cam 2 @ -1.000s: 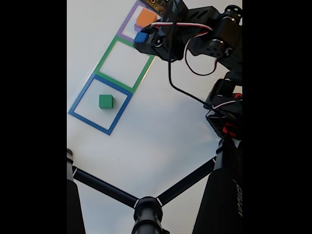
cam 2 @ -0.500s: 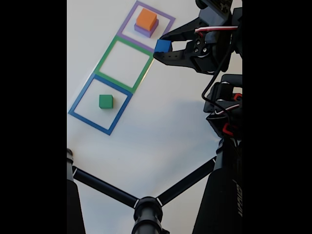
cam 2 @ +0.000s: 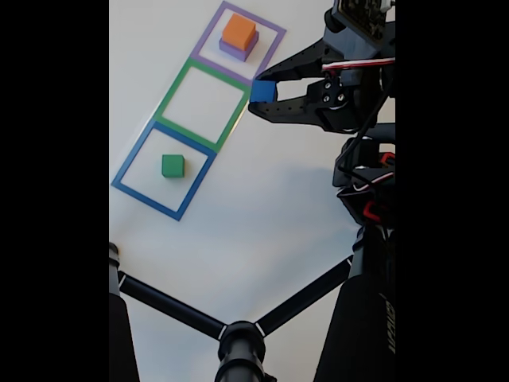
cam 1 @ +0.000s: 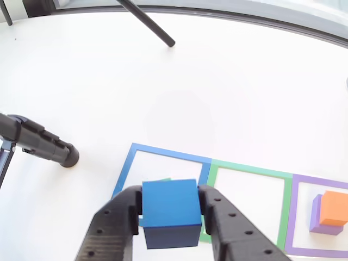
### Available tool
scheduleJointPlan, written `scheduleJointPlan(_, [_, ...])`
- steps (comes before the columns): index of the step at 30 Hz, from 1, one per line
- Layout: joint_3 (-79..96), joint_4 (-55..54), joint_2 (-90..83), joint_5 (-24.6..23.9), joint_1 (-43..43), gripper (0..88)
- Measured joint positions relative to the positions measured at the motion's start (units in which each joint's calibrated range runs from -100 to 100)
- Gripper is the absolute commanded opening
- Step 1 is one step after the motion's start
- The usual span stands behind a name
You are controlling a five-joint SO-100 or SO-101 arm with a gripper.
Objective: Tower of hanoi
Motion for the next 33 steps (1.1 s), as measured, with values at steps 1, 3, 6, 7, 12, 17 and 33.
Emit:
scheduleJointPlan(1, [2.12, -1.85, -0.08, -0.36, 0.0, 2.5])
scheduleJointPlan(3, [7.26, -6.77, -0.17, -0.18, -0.35, 2.5])
scheduleJointPlan(6, [17.26, -16.36, 0.51, 2.7, -0.23, 2.5])
scheduleJointPlan(7, [21.25, -19.99, 0.59, 4.14, -0.23, 2.5])
scheduleJointPlan(12, [40.99, -41.76, 1.01, 10.25, -0.35, 2.5])
scheduleJointPlan(17, [52.59, -59.65, 6.16, 12.77, -2.34, 2.6])
scheduleJointPlan(33, [65.34, -110.2, 39.59, 14.03, -4.92, 2.9])
